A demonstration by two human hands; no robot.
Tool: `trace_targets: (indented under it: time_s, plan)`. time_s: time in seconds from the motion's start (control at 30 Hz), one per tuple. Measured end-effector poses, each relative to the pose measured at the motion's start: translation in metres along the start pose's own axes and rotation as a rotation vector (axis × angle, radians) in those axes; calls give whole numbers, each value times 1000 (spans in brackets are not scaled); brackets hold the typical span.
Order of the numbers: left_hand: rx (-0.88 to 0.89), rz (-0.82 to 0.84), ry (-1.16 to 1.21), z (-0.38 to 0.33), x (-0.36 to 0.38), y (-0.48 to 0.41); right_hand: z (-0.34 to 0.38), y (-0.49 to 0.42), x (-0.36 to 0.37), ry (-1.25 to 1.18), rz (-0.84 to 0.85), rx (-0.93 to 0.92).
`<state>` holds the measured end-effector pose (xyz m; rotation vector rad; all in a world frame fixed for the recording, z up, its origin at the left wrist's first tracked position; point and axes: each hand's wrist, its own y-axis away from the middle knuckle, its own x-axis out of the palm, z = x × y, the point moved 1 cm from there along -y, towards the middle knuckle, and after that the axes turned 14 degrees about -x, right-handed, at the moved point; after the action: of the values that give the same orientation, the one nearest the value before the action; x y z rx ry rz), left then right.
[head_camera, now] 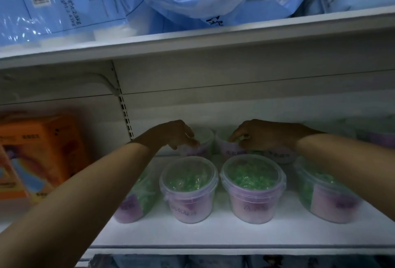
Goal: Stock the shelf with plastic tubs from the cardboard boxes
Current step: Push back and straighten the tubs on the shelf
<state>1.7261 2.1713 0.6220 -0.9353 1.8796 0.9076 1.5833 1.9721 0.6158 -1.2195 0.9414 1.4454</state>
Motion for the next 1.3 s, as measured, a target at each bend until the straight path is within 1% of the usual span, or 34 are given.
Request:
trace_targets:
  time_s: [0.1,0.17,0.23,0.3,0.37,0.43,0.6,0.67,0.77,0.9,1.07,1.2,1.3]
  plan:
    - [0,-28,-51,0,1,5,2,1,0,12,13,23]
    - [2,-124,-147,-4,1,12,8,7,-3,-17,5,29]
    - [56,-272,-163,-11,3,24,13,17,-8,-59,-80,20]
    - [145,-385,-120,-19,6,38,17,31,-15,-2,-178,15]
    - [182,-435,-100,-28,12,57,22,50,-21,103,-244,31]
    - [175,-469,-77,-38,19,80,28,76,-25,159,-318,53]
    - [283,-611,69,-63,48,150,32,162,-29,247,-536,66]
    - [336,-668,104,-77,67,180,28,204,-28,240,-609,58]
    - [373,-685,117,-107,102,224,15,276,-23,261,-661,113]
    - [404,-670,159,-163,157,270,-8,373,-11,285,-642,227]
    - [475,-583,185,-244,231,309,-41,494,1,291,-469,354]
    - [525,-501,165,-309,283,330,-68,580,1,265,-429,437]
    - [542,-436,145,-357,308,337,-94,627,-4,255,-393,490]
